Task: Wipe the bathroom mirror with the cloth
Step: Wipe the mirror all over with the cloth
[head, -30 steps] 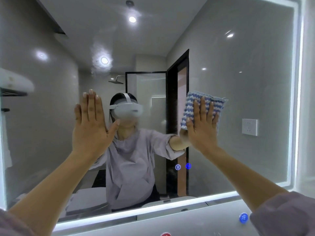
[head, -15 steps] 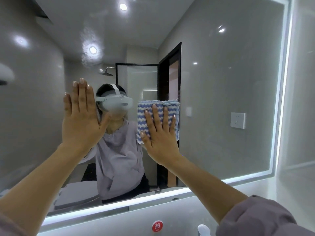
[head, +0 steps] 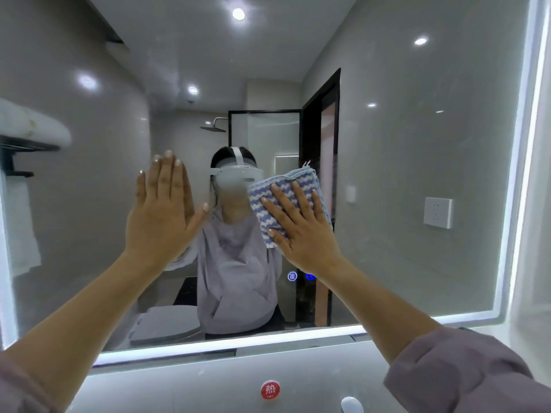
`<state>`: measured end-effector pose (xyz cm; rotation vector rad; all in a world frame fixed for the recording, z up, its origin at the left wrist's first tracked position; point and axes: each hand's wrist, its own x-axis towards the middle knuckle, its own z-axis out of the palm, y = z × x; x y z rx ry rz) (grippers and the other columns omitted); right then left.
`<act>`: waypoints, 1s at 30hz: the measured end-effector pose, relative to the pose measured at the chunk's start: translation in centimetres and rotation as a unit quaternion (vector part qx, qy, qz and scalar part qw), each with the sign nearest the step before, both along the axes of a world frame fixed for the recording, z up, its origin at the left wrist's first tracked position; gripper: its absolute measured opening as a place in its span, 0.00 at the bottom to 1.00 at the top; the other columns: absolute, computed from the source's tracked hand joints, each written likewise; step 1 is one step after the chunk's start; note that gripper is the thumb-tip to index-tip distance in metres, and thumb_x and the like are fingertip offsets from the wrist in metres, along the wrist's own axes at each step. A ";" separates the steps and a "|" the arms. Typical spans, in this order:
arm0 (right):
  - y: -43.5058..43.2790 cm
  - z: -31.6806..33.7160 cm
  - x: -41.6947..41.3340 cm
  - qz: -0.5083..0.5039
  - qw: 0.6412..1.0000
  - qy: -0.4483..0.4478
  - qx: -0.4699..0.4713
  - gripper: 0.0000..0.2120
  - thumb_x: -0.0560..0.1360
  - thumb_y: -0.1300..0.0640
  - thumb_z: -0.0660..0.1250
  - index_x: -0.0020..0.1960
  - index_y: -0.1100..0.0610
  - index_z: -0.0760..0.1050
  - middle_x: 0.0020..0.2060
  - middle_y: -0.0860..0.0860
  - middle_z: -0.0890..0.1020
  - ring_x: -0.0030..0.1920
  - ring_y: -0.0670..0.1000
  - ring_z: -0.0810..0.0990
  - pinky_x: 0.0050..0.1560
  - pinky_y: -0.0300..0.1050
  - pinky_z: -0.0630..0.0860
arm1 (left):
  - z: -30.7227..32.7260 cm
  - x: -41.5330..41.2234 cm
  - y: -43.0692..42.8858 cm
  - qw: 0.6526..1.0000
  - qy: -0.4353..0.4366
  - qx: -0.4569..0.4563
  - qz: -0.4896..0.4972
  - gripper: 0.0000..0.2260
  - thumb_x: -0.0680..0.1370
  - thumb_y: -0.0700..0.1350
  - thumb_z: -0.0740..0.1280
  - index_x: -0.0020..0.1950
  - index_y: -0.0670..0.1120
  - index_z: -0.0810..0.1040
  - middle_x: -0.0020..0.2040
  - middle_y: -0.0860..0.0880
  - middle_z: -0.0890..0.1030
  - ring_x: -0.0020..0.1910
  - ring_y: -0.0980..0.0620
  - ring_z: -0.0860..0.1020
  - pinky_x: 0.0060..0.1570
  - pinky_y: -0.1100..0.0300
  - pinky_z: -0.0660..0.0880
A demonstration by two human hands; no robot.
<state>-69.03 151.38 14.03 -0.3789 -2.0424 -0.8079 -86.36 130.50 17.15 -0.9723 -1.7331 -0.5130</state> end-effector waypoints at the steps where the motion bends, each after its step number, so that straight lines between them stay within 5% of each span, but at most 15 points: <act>1: 0.7 0.1 0.5 0.002 1.000 0.003 0.005 0.27 0.82 0.41 0.45 0.79 0.48 0.51 0.78 0.49 0.52 0.78 0.56 0.47 0.76 0.60 0.46 | -0.4 0.6 0.4 1.000 0.007 -0.010 0.003 0.39 0.78 0.63 0.45 0.77 0.35 0.48 0.79 0.37 0.49 0.78 0.41 0.46 0.77 0.47 0.44; 13: 10.0 0.0 9.2 0.006 0.997 0.069 -0.021 0.27 0.82 0.41 0.43 0.79 0.49 0.50 0.78 0.51 0.54 0.78 0.57 0.48 0.76 0.60 0.47 | -2.8 8.5 5.4 0.997 0.023 -0.063 0.032 0.36 0.79 0.59 0.48 0.76 0.32 0.54 0.77 0.34 0.55 0.77 0.38 0.54 0.75 0.44 0.53; 30: 9.7 -0.2 9.2 0.028 0.997 0.073 -0.029 0.27 0.82 0.42 0.44 0.79 0.50 0.48 0.79 0.51 0.50 0.78 0.57 0.46 0.76 0.58 0.42 | -4.8 9.3 9.1 0.997 -0.004 -0.080 0.022 0.38 0.79 0.62 0.47 0.77 0.35 0.47 0.79 0.41 0.45 0.79 0.44 0.44 0.77 0.51 0.45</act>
